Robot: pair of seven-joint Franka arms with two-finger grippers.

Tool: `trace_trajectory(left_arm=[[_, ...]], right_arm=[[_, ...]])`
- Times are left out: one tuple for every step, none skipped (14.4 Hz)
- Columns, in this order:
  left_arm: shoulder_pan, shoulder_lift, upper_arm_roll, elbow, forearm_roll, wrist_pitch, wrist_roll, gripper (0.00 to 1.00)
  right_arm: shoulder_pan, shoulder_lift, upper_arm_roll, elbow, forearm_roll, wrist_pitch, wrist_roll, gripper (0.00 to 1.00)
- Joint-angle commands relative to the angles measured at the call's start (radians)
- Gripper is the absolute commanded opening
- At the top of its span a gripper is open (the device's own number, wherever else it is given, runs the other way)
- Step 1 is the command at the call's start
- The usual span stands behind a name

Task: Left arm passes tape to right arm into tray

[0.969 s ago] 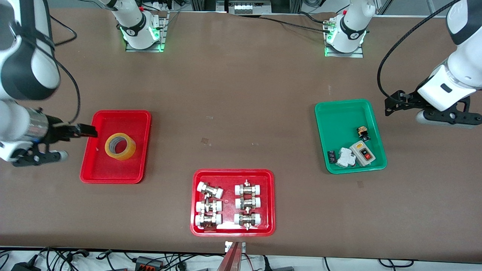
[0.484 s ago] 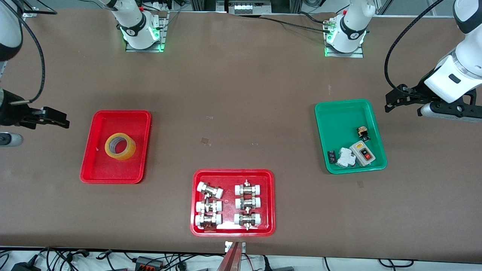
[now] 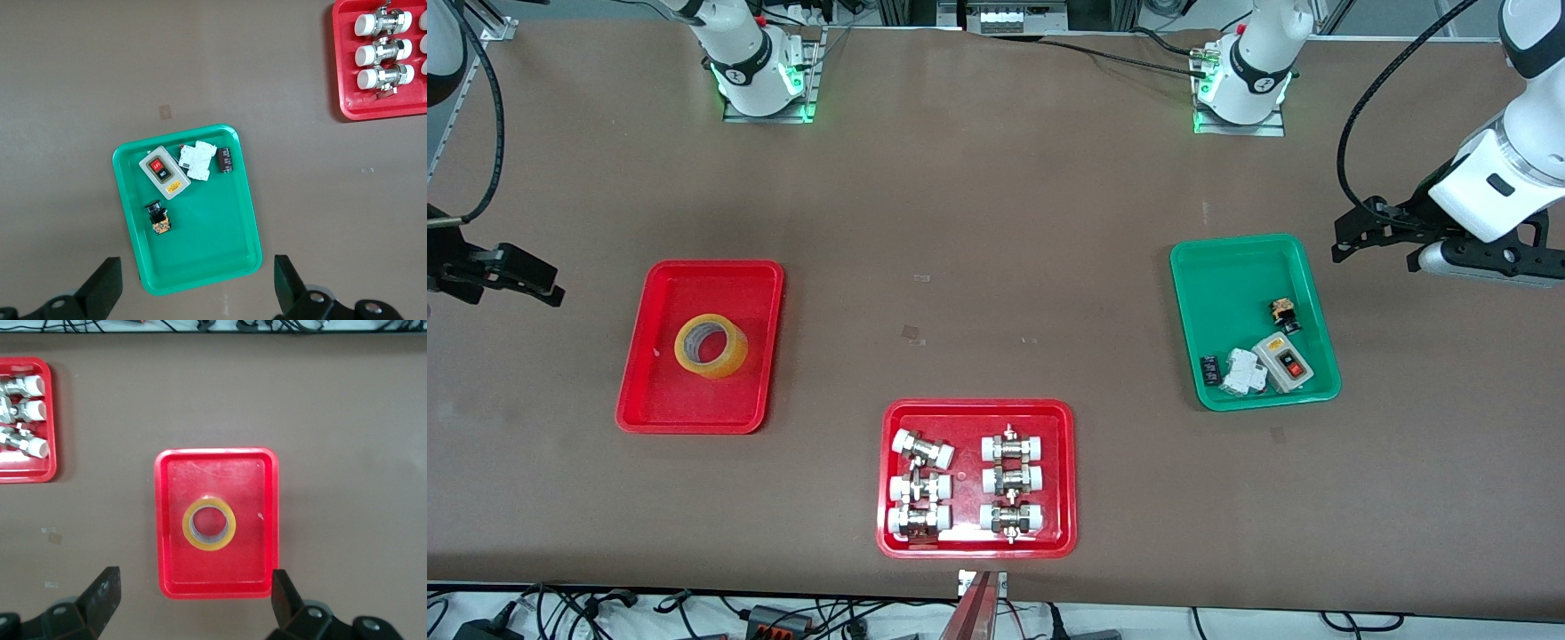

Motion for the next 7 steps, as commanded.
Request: trace_trajectory(left_arm=[[0.01, -0.016, 0.003, -0.005, -0.021, -0.017, 0.022, 1.0], [0.012, -0.016, 0.006, -0.005, -0.021, -0.017, 0.023, 1.0], [0.012, -0.015, 0.009, -0.005, -0.021, -0.013, 0.028, 1.0], [0.01, -0.01, 0.011, -0.003, -0.021, -0.008, 0.026, 1.0], [0.01, -0.006, 0.012, -0.003, -0.021, -0.003, 0.026, 1.0], [0.01, -0.004, 0.012, -0.003, -0.021, -0.005, 0.026, 1.0], [0.01, -0.006, 0.014, -0.003, -0.02, -0.009, 0.025, 1.0]], right_arm=[[-0.002, -0.07, 0.0, -0.085, -0.017, -0.007, -0.004, 1.0], [-0.001, -0.096, 0.0, -0.121, -0.019, -0.002, -0.004, 1.0], [-0.001, -0.126, 0.0, -0.16, -0.017, -0.001, -0.004, 1.0], [-0.001, -0.155, 0.0, -0.2, -0.017, 0.001, -0.004, 1.0], [-0.001, -0.183, 0.0, -0.243, -0.016, 0.004, -0.004, 1.0], [-0.001, -0.205, 0.002, -0.28, -0.011, 0.005, -0.004, 1.0], [-0.001, -0.215, 0.001, -0.305, -0.011, 0.013, -0.01, 1.0]])
